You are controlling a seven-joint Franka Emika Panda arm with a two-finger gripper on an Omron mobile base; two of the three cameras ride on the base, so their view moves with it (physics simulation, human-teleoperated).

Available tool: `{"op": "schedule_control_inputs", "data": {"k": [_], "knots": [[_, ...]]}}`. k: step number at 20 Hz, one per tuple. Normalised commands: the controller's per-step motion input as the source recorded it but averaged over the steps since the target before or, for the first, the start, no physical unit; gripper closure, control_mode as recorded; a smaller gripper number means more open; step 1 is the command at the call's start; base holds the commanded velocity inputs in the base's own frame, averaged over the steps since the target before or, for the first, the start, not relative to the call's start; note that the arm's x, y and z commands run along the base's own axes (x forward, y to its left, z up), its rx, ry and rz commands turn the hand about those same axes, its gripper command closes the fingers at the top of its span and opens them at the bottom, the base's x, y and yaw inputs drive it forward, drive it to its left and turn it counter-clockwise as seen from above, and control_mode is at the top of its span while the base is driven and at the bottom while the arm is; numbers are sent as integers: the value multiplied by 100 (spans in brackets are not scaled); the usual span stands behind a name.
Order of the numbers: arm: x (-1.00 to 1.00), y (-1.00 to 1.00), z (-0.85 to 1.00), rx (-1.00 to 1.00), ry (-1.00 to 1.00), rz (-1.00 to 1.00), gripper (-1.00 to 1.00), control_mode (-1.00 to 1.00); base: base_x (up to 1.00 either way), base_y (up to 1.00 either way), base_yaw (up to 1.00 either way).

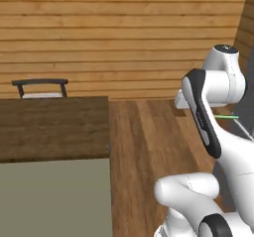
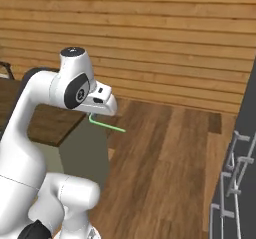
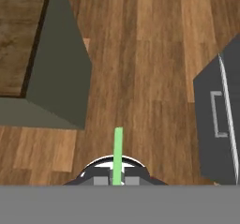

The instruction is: Take a straw from the drawer in front and place it inside the glass cup on the dining counter.

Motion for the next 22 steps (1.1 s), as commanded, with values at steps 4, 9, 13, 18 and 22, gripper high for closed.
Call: {"op": "schedule_control_inputs", "data": {"k": [4, 9, 13, 18, 22], "knots": [[0, 0, 0, 0, 0, 0, 100, 100, 100, -79, 0], [0, 0, 0, 0, 0, 0, 100, 100, 100, -49, 0], [0, 0, 0, 0, 0, 0, 100, 100, 100, -4, 0], [0, 0, 0, 0, 0, 0, 100, 100, 100, 0, 0], [0, 0, 0, 0, 0, 0, 100, 100, 100, 0, 0]]}}
